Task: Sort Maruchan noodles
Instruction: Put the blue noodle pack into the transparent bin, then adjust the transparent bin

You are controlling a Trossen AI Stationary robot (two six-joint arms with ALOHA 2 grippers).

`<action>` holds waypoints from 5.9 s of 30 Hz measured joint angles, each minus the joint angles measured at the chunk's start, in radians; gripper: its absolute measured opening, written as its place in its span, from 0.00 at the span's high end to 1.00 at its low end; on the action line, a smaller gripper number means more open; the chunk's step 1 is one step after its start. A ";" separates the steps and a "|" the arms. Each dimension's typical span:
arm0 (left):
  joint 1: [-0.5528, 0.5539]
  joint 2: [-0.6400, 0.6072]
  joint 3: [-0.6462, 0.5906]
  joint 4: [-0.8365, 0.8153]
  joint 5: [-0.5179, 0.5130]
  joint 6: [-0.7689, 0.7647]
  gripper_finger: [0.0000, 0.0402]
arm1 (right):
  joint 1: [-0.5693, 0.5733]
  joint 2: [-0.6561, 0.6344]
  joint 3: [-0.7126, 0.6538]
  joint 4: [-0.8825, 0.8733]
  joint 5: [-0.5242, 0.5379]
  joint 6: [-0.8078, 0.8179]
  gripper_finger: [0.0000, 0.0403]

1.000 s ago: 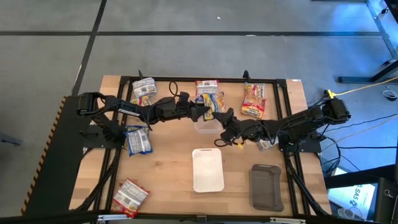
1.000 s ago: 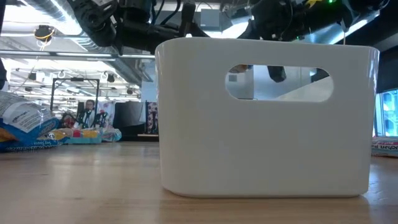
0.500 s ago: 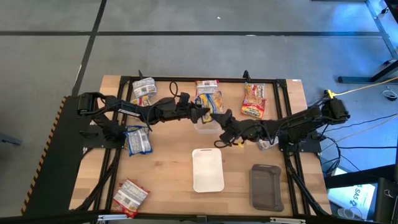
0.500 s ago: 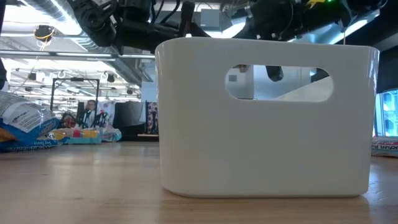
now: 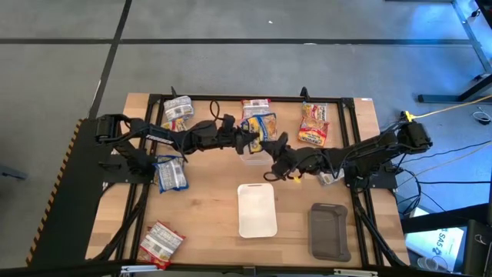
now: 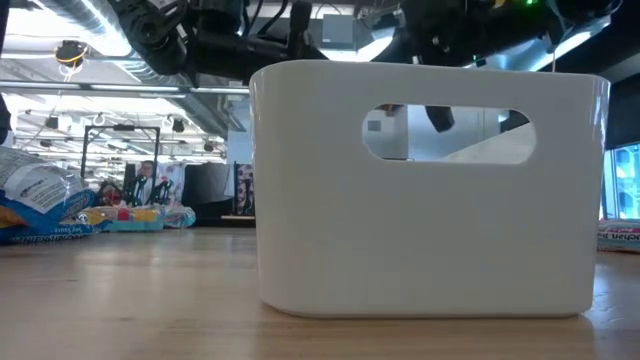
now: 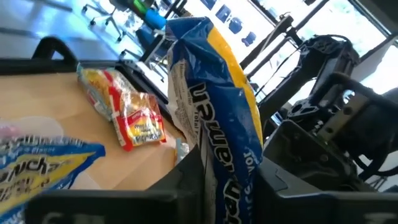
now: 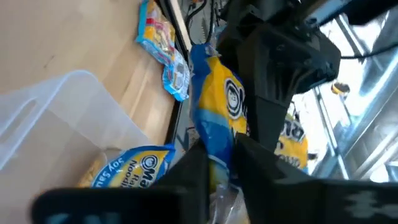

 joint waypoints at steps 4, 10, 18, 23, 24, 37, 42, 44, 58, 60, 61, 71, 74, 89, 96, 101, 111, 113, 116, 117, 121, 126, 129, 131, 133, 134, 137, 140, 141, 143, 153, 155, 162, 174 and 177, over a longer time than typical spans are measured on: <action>0.010 -0.005 0.000 0.040 0.006 0.043 0.87 | 0.040 -0.007 0.000 0.000 0.075 0.039 0.63; 0.044 -0.066 0.000 0.036 0.082 0.219 0.88 | 0.173 -0.120 0.000 -0.107 0.238 0.248 0.44; 0.050 -0.089 0.005 -0.142 0.208 0.735 0.88 | 0.197 -0.402 -0.009 -0.648 -0.266 1.010 0.38; 0.082 -0.087 0.181 -0.650 0.183 0.843 0.88 | 0.190 -0.472 -0.094 -0.651 -0.373 1.214 0.38; 0.085 -0.085 0.229 -0.744 0.163 0.866 0.88 | 0.190 -0.478 -0.113 -0.650 -0.363 1.228 0.38; 0.159 0.147 0.909 -1.690 0.199 0.963 0.88 | 0.189 -0.480 -0.226 -0.539 -0.145 1.264 0.38; 0.144 0.316 1.110 -1.882 0.208 1.007 0.88 | 0.189 -0.480 -0.226 -0.543 -0.139 1.276 0.38; 0.138 0.369 1.170 -1.918 0.206 1.023 0.88 | 0.189 -0.480 -0.226 -0.546 -0.137 1.288 0.38; 0.122 0.451 1.197 -1.940 0.191 1.080 0.88 | 0.189 -0.480 -0.226 -0.559 -0.137 1.320 0.38; 0.126 0.451 1.190 -1.934 0.190 1.082 0.88 | 0.189 -0.480 -0.226 -0.558 -0.137 1.323 0.38; 0.129 0.451 1.183 -1.934 0.189 1.082 0.88 | 0.189 -0.480 -0.226 -0.558 -0.137 1.325 0.38; 0.149 0.451 1.105 -1.877 0.188 1.082 0.88 | 0.189 -0.479 -0.226 -0.555 -0.136 1.343 0.38; 0.152 0.451 1.082 -1.875 0.182 1.082 0.88 | 0.189 -0.479 -0.226 -0.556 -0.136 1.345 0.38; 0.166 0.536 1.043 -1.864 0.193 1.127 0.88 | 0.189 -0.478 -0.226 -0.554 -0.134 1.348 0.38; 0.155 0.536 1.041 -1.848 0.156 1.171 0.88 | 0.189 -0.478 -0.226 -0.555 -0.136 1.348 0.38; 0.150 0.539 1.078 -1.856 0.054 1.213 0.86 | 0.189 -0.474 -0.226 -0.553 -0.136 1.349 0.38; 0.143 0.538 1.112 -1.842 -0.030 1.319 0.70 | 0.189 -0.403 -0.225 -0.534 -0.137 1.350 0.38; 0.152 0.538 1.112 -1.824 -0.040 1.333 0.68 | 0.189 -0.386 -0.225 -0.515 -0.137 1.350 0.38; 0.162 0.537 1.112 -1.785 -0.048 1.344 0.68 | 0.189 -0.367 -0.225 -0.506 -0.137 1.350 0.38; 0.164 0.537 1.112 -1.775 -0.062 1.349 0.67 | 0.189 -0.363 -0.225 -0.504 -0.137 1.350 0.38; 0.173 0.537 1.112 -1.765 -0.134 1.388 0.67 | 0.189 -0.356 -0.225 -0.499 -0.137 1.349 0.38; 0.189 0.544 1.113 -1.753 -0.074 1.381 0.67 | 0.189 -0.356 -0.225 -0.492 -0.137 1.347 0.38; 0.183 0.544 1.113 -1.747 -0.070 1.371 0.67 | 0.189 -0.356 -0.225 -0.493 -0.137 1.346 0.38; 0.174 0.540 1.113 -1.748 -0.085 1.369 0.67 | 0.189 -0.356 -0.225 -0.491 -0.137 1.343 0.38; 0.165 0.534 1.113 -1.744 -0.118 1.369 0.67 | 0.189 -0.356 -0.225 -0.488 -0.137 1.342 0.38; 0.161 0.529 1.113 -1.748 -0.131 1.368 0.67 | 0.189 -0.356 -0.225 -0.484 -0.137 1.340 0.38; 0.152 0.516 1.113 -1.751 -0.155 1.356 0.67 | 0.189 -0.356 -0.225 -0.482 -0.135 1.339 0.38; 0.151 0.481 1.113 -1.761 -0.149 1.309 0.67 | 0.189 -0.356 -0.225 -0.481 -0.127 1.339 0.38; 0.151 0.460 1.113 -1.786 -0.124 1.282 0.67 | 0.189 -0.356 -0.225 -0.479 -0.127 1.338 0.38; 0.157 0.418 1.113 -1.840 -0.047 1.206 0.67 | 0.189 -0.356 -0.226 -0.476 -0.119 1.335 0.38; 0.222 0.003 0.526 -1.730 0.097 0.847 0.68 | 0.105 -0.307 -0.227 -0.459 -0.005 1.308 0.38; 0.224 -0.075 0.373 -1.606 0.065 0.794 0.68 | 0.038 -0.282 -0.227 -0.426 -0.083 1.303 0.38; 0.224 -0.156 0.061 -1.141 0.076 0.635 0.68 | -0.204 -0.140 -0.226 -0.241 -0.354 1.278 0.38; 0.212 0.017 -0.003 -0.875 0.078 0.609 0.68 | -0.410 0.153 -0.224 0.025 -0.613 1.260 0.38; 0.204 0.036 -0.003 -0.847 0.081 0.601 0.68 | -0.424 0.205 -0.222 0.082 -0.638 1.260 0.38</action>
